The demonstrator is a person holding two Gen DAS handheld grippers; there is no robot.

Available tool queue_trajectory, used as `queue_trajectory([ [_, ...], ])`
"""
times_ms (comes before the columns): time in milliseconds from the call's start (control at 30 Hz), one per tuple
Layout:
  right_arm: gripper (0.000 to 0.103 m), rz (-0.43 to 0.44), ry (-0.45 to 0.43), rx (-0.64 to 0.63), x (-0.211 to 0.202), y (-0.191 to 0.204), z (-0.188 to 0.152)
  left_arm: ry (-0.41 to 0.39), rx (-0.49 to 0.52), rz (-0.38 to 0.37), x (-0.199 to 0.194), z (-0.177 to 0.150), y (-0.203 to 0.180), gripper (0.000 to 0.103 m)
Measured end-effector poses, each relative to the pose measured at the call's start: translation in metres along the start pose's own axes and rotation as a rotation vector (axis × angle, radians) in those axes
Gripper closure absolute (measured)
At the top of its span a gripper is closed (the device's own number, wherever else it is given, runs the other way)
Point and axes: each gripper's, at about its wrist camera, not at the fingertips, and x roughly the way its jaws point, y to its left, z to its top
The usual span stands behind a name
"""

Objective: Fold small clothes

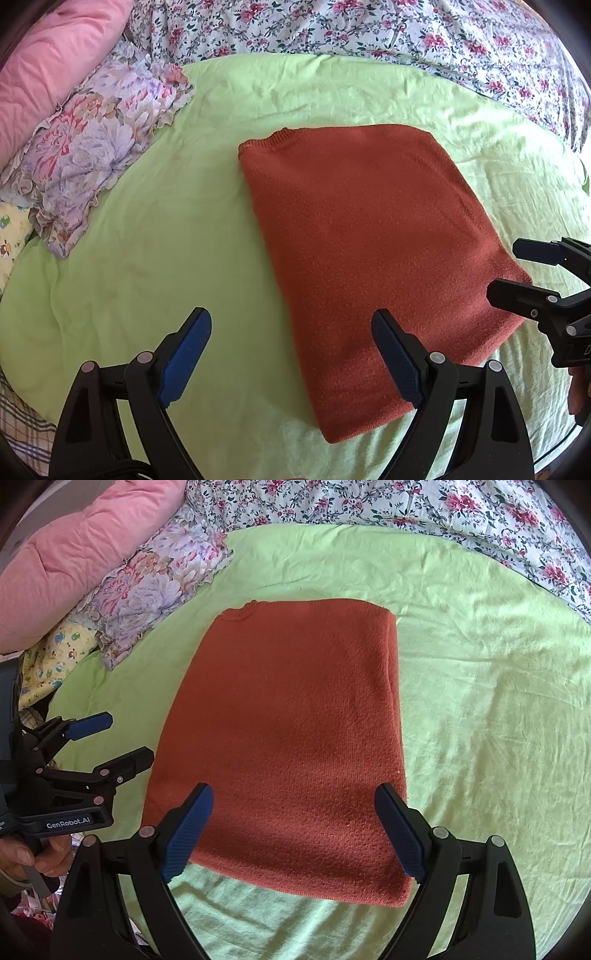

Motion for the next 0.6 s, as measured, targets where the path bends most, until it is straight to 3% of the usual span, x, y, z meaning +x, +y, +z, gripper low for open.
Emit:
queue_trajectory([
  [600,0.014,0.020,0.002,-0.007,0.0003,0.0009,0.0041,-0.001,-0.006,-0.014,-0.0034,0.0013,-0.0004,0.014],
])
